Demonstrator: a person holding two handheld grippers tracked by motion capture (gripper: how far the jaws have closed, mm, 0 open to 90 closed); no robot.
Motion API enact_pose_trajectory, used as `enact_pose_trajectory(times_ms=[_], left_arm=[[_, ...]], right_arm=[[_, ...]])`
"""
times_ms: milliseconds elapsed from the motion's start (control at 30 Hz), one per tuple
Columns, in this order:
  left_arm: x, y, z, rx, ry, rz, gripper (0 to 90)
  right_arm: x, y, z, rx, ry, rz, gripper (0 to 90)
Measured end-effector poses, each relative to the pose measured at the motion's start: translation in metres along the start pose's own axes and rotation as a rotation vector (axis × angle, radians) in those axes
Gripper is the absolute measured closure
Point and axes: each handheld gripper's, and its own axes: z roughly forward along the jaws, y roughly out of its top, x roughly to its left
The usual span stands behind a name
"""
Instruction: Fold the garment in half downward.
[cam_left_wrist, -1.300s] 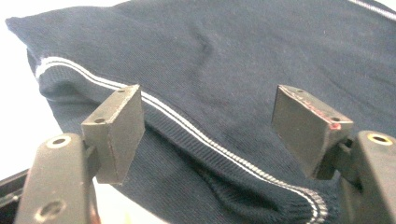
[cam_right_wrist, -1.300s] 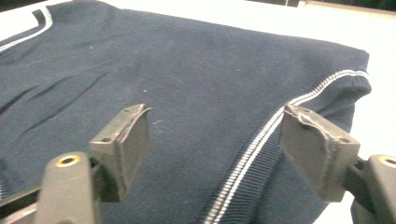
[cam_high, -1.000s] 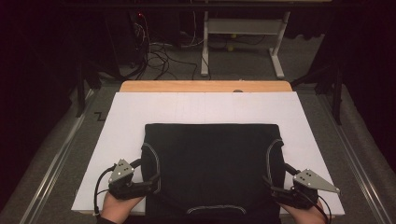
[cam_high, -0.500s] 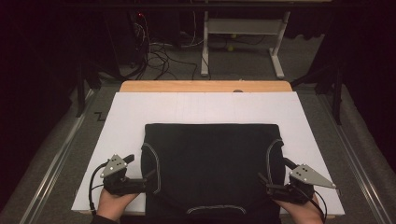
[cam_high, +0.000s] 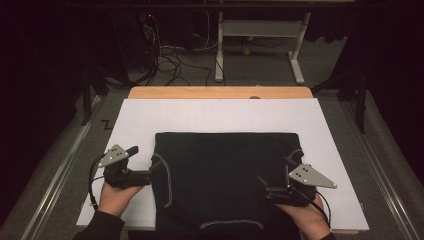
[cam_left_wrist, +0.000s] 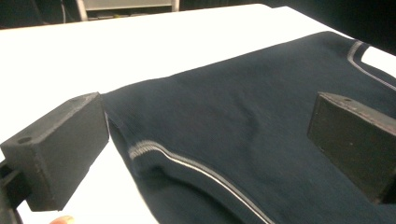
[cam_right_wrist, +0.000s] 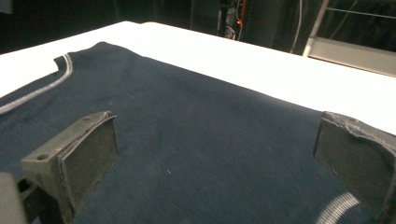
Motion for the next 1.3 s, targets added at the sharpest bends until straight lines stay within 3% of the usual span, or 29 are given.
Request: enact_pose_trajectory(times_ms=[200,600,1033,1133,1200,1300], left_arm=[[0.008,0.011,0.009,0.008,0.009,0.01,0.0],[0.024,0.021,0.038,0.018,-0.026,-0.018,0.0],[0.024,0.049,0.051,0.002,-0.048,0.033,0.0],[0.027,0.054,0.054,0.009,-0.031,0.034,0.0],[0.032,0.054,0.059,0.028,0.005,0.028,0.0],[0.04,0.053,0.066,0.056,0.013,0.012,0.0]], right_arm=[[0.014,0.008,0.016,0.003,0.027,-0.009,0.1],[0.049,0.013,0.042,0.036,0.077,-0.035,0.1],[0.095,0.015,0.068,0.063,0.159,-0.08,0.1],[0.103,0.014,0.072,0.071,0.175,-0.082,0.1],[0.108,0.013,0.073,0.077,0.187,-0.091,0.1],[0.115,0.011,0.075,0.089,0.206,-0.096,0.1]])
